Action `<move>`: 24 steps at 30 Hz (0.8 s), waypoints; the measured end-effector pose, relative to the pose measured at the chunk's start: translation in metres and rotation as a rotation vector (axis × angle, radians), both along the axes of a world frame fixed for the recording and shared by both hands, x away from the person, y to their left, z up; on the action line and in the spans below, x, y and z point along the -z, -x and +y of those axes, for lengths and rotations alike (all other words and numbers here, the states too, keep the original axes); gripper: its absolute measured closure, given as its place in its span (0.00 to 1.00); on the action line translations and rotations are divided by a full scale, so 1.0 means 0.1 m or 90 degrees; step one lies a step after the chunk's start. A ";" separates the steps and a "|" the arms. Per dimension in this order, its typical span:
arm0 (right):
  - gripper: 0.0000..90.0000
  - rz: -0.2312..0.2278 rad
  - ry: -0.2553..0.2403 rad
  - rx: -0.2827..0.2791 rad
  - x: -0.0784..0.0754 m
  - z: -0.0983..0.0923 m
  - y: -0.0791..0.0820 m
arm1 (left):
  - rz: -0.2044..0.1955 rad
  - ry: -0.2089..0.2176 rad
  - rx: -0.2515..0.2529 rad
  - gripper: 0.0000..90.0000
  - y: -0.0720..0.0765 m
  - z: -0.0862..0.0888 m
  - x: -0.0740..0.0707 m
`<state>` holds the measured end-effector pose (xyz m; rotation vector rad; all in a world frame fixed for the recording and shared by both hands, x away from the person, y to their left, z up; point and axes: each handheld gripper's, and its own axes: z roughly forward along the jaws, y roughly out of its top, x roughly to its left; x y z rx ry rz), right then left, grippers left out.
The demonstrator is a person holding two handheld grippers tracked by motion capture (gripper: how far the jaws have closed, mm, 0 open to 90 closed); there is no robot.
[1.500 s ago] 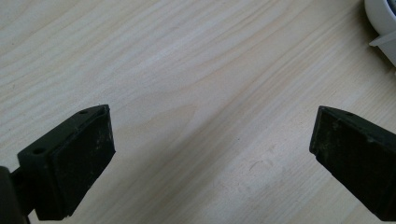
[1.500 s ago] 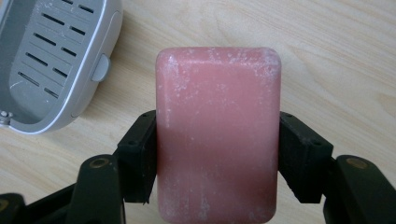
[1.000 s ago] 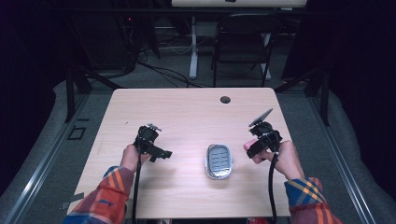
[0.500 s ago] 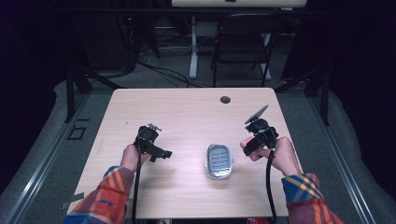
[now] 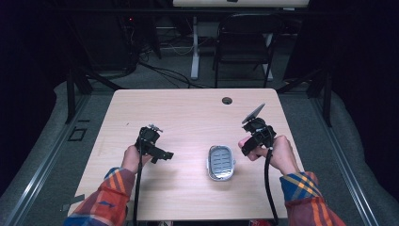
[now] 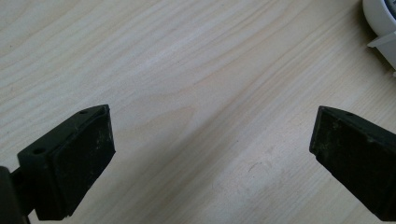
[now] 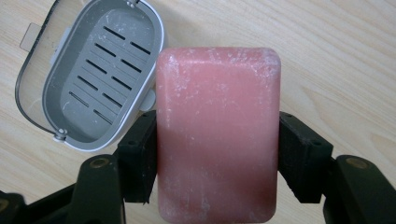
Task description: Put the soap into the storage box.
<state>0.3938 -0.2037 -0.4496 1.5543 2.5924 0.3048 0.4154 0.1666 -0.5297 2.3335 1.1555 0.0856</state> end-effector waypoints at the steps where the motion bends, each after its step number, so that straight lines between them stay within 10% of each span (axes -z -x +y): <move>1: 0.41 -0.002 -0.001 0.001 0.00 0.01 0.00 | 0.000 0.000 0.000 0.00 0.00 0.00 0.00; 24: 0.41 0.010 0.011 -0.036 0.07 0.31 -0.05 | -0.002 0.002 -0.001 0.00 0.01 0.00 0.00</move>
